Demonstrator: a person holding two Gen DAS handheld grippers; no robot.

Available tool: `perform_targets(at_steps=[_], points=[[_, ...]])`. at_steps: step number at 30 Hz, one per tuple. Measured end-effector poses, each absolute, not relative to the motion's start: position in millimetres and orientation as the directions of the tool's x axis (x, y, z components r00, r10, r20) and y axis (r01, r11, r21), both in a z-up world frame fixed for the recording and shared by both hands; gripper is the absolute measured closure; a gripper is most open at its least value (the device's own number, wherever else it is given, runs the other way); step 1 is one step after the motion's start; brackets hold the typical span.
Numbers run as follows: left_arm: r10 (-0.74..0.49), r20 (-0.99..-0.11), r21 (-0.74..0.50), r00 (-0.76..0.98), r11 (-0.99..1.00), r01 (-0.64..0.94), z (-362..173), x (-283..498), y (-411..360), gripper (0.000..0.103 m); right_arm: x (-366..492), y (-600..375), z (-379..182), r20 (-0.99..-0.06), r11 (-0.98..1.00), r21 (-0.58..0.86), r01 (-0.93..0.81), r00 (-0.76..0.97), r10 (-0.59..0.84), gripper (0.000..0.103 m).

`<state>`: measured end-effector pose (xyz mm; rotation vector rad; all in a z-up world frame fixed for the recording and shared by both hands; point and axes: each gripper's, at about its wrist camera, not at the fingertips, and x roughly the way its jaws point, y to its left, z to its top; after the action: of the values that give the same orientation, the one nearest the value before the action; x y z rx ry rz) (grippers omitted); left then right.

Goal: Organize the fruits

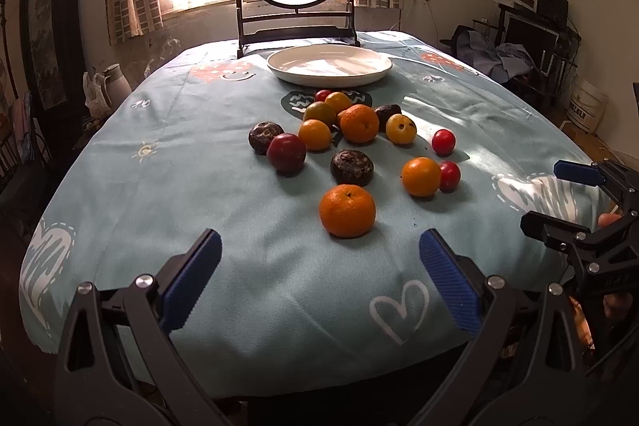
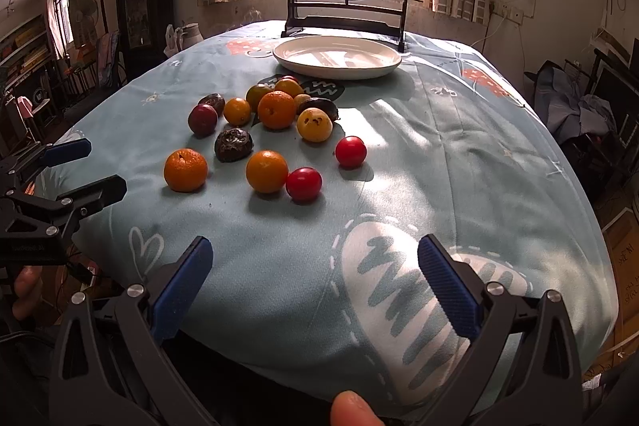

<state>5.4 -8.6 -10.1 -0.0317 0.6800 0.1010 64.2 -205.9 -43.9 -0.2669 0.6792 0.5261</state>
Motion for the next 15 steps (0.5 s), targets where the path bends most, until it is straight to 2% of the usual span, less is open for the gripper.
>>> perform_targets(at_steps=[15], points=[[0.077, -0.637, -0.005, 0.767, 0.995, -0.104, -17.6, 8.2, -7.6, 0.002, 66.9, -204.8, -49.4, -0.670, 0.837, -0.056, -0.544, 0.642, 0.372, 0.001]])
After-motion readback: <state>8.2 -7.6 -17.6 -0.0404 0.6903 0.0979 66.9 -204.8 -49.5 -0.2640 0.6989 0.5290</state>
